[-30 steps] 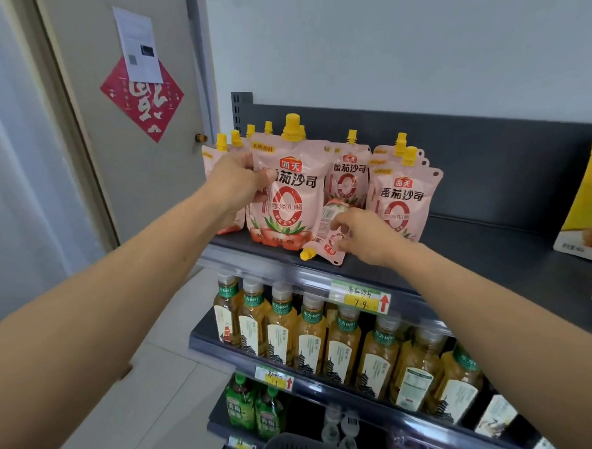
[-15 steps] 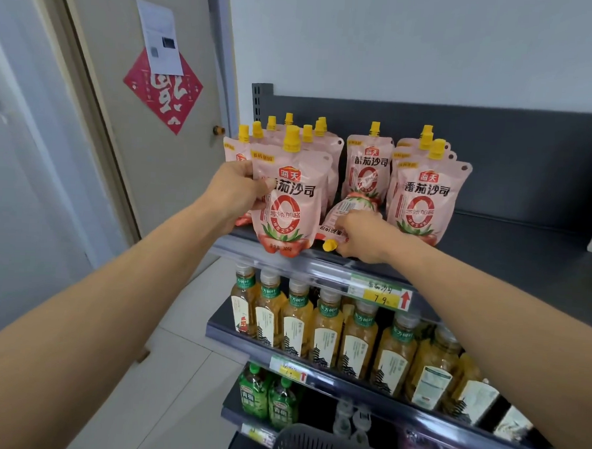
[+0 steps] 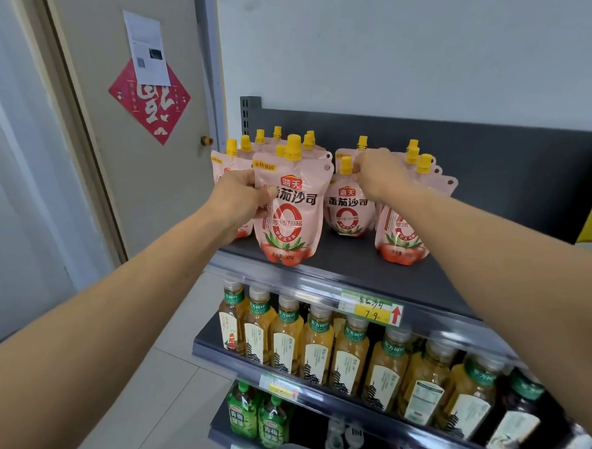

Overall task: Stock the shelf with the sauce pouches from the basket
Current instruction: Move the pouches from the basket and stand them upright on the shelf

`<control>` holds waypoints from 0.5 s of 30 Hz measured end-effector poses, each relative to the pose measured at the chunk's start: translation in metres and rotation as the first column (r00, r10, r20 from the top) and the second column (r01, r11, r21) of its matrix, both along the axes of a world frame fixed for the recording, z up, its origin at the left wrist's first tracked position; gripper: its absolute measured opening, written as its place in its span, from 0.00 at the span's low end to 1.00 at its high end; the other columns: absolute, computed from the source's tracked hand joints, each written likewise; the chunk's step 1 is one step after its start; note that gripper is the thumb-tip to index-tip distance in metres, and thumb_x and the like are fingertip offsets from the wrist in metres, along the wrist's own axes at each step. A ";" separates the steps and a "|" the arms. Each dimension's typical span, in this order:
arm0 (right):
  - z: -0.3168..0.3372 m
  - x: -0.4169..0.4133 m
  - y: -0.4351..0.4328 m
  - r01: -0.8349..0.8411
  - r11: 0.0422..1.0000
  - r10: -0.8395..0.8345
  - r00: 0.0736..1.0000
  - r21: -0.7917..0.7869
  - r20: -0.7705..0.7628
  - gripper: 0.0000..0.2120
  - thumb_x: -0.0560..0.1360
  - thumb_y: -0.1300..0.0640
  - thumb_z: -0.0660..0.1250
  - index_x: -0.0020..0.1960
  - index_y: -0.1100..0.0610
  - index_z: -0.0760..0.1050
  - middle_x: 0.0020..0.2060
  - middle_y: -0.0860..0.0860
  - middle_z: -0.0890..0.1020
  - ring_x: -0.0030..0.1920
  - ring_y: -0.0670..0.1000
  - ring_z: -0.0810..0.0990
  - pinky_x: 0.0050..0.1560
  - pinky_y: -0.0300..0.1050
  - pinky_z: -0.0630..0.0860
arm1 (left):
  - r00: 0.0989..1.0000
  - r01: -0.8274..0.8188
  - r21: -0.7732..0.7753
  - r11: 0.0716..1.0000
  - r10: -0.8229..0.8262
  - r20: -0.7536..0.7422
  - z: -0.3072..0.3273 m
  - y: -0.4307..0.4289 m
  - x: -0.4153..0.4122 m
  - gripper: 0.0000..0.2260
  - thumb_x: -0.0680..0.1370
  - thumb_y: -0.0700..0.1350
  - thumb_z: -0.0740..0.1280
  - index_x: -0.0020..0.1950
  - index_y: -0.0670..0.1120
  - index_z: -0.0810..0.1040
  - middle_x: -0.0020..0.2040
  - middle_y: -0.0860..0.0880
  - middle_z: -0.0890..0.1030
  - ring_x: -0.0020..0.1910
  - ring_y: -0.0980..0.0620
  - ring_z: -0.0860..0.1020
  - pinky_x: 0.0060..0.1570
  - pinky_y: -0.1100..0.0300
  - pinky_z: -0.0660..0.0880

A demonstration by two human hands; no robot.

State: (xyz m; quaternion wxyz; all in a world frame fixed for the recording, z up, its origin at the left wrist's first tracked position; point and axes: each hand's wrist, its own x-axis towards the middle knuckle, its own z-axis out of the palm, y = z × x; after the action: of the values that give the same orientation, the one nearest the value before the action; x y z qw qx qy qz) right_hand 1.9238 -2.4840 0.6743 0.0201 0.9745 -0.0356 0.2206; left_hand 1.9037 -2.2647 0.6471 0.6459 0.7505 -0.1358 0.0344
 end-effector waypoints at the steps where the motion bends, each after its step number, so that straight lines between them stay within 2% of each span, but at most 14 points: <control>1: 0.003 0.004 -0.001 0.017 1.000 -0.017 1.000 -0.015 0.011 0.09 0.73 0.70 0.62 0.52 0.66 0.77 0.47 0.61 0.81 0.50 0.60 0.79 0.39 0.46 0.69 | 1.000 0.009 -0.002 1.000 -0.009 -0.006 0.000 -0.002 0.001 0.07 0.77 0.37 0.64 0.44 0.48 0.78 0.43 0.52 0.81 0.43 0.54 0.79 0.40 0.62 0.76; 4: 0.009 0.016 -0.004 0.048 0.999 -0.047 0.998 -0.014 0.029 0.08 0.74 0.69 0.61 0.51 0.66 0.77 0.46 0.62 0.79 0.53 0.61 0.77 0.42 0.48 0.71 | 1.000 0.015 -0.005 1.000 -0.015 -0.021 -0.001 -0.005 0.005 0.05 0.77 0.37 0.64 0.48 0.45 0.78 0.45 0.50 0.81 0.44 0.53 0.79 0.42 0.61 0.77; 8: 0.012 0.027 -0.012 0.083 0.996 -0.081 0.996 -0.036 0.039 0.08 0.74 0.69 0.61 0.51 0.66 0.75 0.50 0.63 0.79 0.56 0.61 0.74 0.43 0.49 0.71 | 1.000 0.015 -0.006 1.000 -0.015 -0.028 -0.002 -0.008 0.009 0.07 0.77 0.37 0.64 0.45 0.47 0.78 0.43 0.51 0.81 0.45 0.52 0.79 0.42 0.61 0.77; 11: 0.016 0.033 -0.015 0.114 0.990 -0.109 0.992 -0.086 0.059 0.09 0.74 0.69 0.61 0.53 0.66 0.74 0.52 0.63 0.78 0.58 0.61 0.72 0.43 0.49 0.68 | 0.999 0.006 0.002 1.000 -0.006 -0.040 -0.005 -0.012 0.012 0.05 0.77 0.36 0.64 0.49 0.43 0.78 0.48 0.46 0.81 0.48 0.49 0.79 0.45 0.60 0.77; 15: 0.013 0.038 -0.018 0.133 0.984 -0.125 0.990 -0.118 0.070 0.10 0.74 0.68 0.62 0.55 0.66 0.74 0.53 0.63 0.78 0.59 0.61 0.72 0.49 0.50 0.73 | 0.998 0.014 0.018 1.000 -0.013 -0.057 -0.009 -0.017 0.014 0.06 0.77 0.37 0.64 0.51 0.42 0.78 0.52 0.45 0.81 0.52 0.47 0.79 0.44 0.60 0.77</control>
State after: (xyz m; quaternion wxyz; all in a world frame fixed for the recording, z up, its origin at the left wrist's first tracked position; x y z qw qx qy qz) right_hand 1.9619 -2.5021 0.6872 0.0927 0.9598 -0.0857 0.2509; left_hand 1.9174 -2.2817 0.6381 0.6427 0.7562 -0.1228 0.0073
